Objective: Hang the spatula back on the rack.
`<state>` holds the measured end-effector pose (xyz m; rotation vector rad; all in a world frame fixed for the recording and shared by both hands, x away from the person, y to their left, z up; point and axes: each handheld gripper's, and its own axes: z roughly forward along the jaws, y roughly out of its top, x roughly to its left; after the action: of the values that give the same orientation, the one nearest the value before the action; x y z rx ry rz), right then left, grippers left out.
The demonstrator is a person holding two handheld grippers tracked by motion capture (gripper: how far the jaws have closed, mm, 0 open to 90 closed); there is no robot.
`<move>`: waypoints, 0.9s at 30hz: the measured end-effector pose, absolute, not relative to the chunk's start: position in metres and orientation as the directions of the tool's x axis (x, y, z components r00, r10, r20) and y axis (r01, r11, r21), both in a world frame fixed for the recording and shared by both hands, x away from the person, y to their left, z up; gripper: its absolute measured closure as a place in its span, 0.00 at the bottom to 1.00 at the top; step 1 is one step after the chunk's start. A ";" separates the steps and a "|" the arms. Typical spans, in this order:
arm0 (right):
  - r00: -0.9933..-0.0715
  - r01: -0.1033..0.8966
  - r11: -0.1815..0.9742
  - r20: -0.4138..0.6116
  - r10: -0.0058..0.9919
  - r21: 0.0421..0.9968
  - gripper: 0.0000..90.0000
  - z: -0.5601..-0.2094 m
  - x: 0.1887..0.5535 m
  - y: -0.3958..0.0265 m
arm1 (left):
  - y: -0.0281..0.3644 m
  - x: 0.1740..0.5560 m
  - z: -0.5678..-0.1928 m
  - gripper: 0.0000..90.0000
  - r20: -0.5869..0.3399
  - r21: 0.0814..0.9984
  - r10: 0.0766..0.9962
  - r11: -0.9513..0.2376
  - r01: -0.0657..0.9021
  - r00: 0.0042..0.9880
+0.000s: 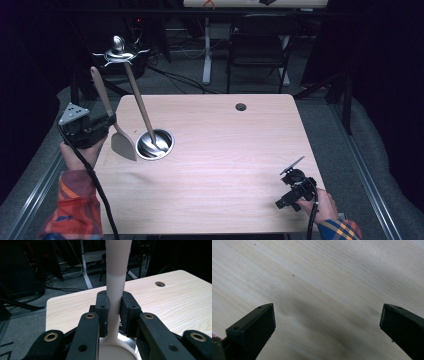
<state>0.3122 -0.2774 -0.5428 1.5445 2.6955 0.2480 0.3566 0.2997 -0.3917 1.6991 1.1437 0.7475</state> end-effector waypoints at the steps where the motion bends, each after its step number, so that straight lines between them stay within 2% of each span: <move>1: -0.501 0.858 0.487 0.061 0.863 0.161 0.00 -0.544 0.312 -0.277 | 0.300 0.357 -0.390 0.86 -0.011 0.923 0.923 -0.139 0.359 0.385; 19: -0.511 0.854 0.500 0.054 0.858 0.141 0.00 -0.543 0.312 -0.279 | 0.291 0.365 -0.384 0.86 -0.006 0.919 0.910 -0.158 0.360 0.414; 25: -0.508 0.856 0.497 0.054 0.860 0.144 0.00 -0.543 0.312 -0.279 | 0.289 0.366 -0.384 0.86 -0.006 0.913 0.907 -0.168 0.373 0.422; 27: -0.488 0.865 0.472 0.063 0.871 0.172 0.00 -0.545 0.310 -0.278 | 0.290 0.367 -0.384 0.86 -0.008 0.913 0.904 -0.168 0.372 0.427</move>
<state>0.3101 -0.2782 -0.5449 1.5725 2.6660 0.2814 0.3672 0.2898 -0.3845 1.7408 1.1089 0.7094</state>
